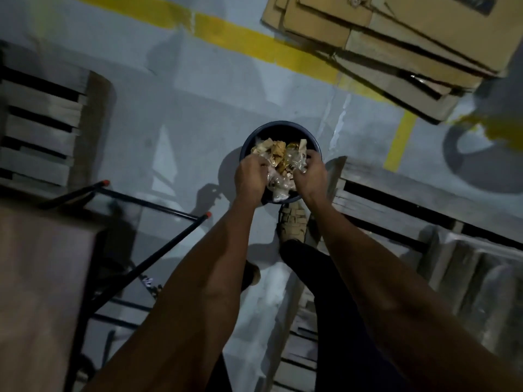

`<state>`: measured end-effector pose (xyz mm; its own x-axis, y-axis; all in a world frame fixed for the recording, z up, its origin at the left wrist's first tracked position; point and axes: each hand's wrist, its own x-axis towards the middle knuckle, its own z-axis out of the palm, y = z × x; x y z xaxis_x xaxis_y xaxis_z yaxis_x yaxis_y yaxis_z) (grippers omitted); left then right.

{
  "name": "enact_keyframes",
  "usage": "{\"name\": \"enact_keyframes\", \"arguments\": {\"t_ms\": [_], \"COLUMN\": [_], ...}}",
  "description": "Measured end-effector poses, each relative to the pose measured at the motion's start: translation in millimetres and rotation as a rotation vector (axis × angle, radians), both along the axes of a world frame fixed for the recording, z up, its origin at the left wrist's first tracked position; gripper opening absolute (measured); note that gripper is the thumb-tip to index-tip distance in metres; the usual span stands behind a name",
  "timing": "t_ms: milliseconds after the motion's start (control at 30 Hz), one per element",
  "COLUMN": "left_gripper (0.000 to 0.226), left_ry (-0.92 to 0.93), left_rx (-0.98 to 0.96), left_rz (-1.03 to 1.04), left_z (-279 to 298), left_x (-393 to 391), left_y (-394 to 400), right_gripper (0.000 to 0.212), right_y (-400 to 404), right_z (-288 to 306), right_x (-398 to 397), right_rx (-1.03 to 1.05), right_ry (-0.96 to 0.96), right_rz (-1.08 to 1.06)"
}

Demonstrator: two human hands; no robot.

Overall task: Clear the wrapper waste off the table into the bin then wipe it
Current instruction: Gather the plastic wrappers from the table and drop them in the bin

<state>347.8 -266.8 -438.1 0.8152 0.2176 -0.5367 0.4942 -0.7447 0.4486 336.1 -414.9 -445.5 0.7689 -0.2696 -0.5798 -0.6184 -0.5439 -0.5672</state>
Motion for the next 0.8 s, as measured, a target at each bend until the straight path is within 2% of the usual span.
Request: {"name": "enact_keyframes", "arguments": {"t_ms": [100, 267, 367, 500, 700, 800], "left_gripper": [0.021, 0.025, 0.023, 0.020, 0.017, 0.018], "left_ry": [-0.006, -0.048, -0.087, -0.220, -0.448, -0.532], "left_rx": [-0.078, -0.104, -0.163, -0.200, -0.296, -0.272], "left_rz": [0.071, 0.153, 0.219, 0.346, 0.612, 0.784], "left_z": [66, 198, 272, 339, 414, 434], "left_x": [-12, -44, -71, -112, -192, -237], "left_y": [-3, 2, 12, 37, 91, 127], "right_gripper": [0.042, 0.039, 0.034, 0.026, 0.022, 0.024], "right_y": [7, 23, 37, 68, 128, 157], "right_z": [64, 177, 246, 312, 386, 405], "right_x": [-3, -20, -32, -52, -109, -133], "right_rx": [0.061, 0.103, 0.121, 0.130, 0.152, 0.187], "right_ry": [0.007, -0.030, -0.051, -0.117, -0.196, -0.176], "right_rz": [-0.014, 0.038, 0.115, 0.256, 0.639, 0.868]}}
